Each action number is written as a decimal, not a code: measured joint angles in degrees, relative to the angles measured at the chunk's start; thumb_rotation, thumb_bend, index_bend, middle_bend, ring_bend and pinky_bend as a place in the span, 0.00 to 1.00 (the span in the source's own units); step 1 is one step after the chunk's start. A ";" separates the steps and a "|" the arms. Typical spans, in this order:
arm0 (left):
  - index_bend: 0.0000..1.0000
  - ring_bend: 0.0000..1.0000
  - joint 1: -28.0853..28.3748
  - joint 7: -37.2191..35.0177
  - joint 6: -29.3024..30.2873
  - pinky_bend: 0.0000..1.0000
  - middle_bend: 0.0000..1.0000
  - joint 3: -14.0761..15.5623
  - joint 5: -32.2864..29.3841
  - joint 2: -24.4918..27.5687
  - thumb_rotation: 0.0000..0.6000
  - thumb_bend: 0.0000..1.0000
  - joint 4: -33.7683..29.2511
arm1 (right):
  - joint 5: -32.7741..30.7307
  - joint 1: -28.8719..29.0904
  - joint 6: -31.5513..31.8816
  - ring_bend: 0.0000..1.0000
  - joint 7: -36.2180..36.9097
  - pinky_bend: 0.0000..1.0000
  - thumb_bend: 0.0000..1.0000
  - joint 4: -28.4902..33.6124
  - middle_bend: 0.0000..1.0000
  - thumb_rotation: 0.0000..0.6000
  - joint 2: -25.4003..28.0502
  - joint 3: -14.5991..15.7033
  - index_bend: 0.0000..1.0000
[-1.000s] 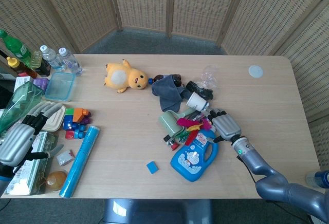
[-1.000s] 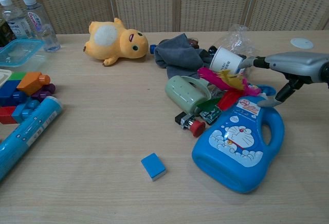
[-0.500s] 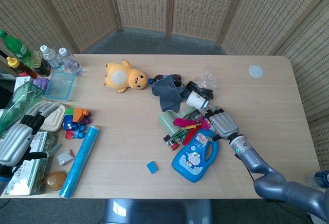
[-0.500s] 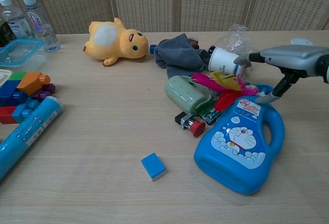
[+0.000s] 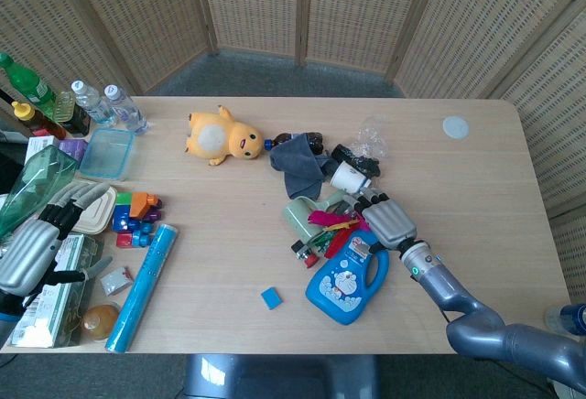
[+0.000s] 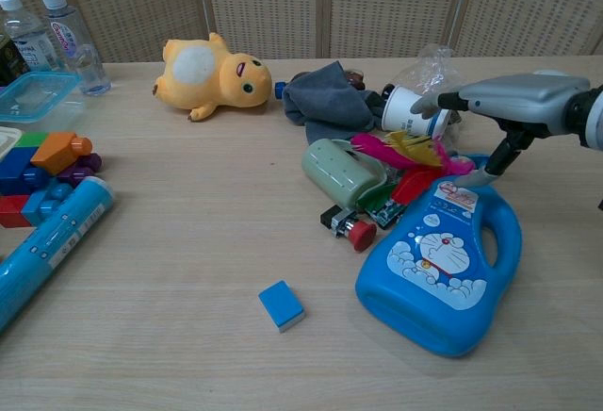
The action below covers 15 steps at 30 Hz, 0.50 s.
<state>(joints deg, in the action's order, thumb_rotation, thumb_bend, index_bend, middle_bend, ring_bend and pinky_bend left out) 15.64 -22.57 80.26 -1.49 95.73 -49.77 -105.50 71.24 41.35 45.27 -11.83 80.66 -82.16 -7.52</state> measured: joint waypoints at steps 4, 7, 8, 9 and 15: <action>0.00 0.00 0.01 -0.25 0.11 0.00 0.00 0.03 0.01 0.03 0.94 0.30 0.25 | -0.71 0.50 -1.12 0.06 -2.32 0.00 0.32 0.89 0.29 0.73 0.99 0.87 0.12; 0.00 0.00 0.10 -0.50 0.09 0.00 0.00 0.02 0.03 -0.14 0.94 0.30 0.41 | -1.73 1.05 -2.25 0.08 -4.42 0.00 0.39 2.38 0.36 0.60 2.26 1.49 0.16; 0.00 0.00 0.17 -0.56 -0.01 0.00 0.00 0.05 0.07 -0.25 0.94 0.30 0.51 | -2.05 1.22 -2.59 0.08 -5.09 0.00 0.40 2.79 0.37 0.57 2.60 1.72 0.16; 0.00 0.00 0.24 -0.61 -0.08 0.00 0.00 0.07 0.12 -0.33 0.94 0.30 0.58 | -2.38 1.38 -2.92 0.08 -5.81 0.00 0.40 3.19 0.38 0.51 2.94 1.98 0.17; 0.00 0.00 0.58 -1.00 -0.30 0.00 0.00 0.00 0.10 -0.50 0.94 0.30 0.95 | -5.70 2.29 -4.87 0.10 -11.27 0.00 0.41 6.36 0.40 0.38 5.48 4.40 0.17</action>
<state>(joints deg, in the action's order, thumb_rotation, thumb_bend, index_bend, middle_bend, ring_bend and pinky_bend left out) 16.22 -23.56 79.96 -1.49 95.83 -50.27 -104.55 65.53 43.64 40.39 -23.11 87.02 -76.68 -3.12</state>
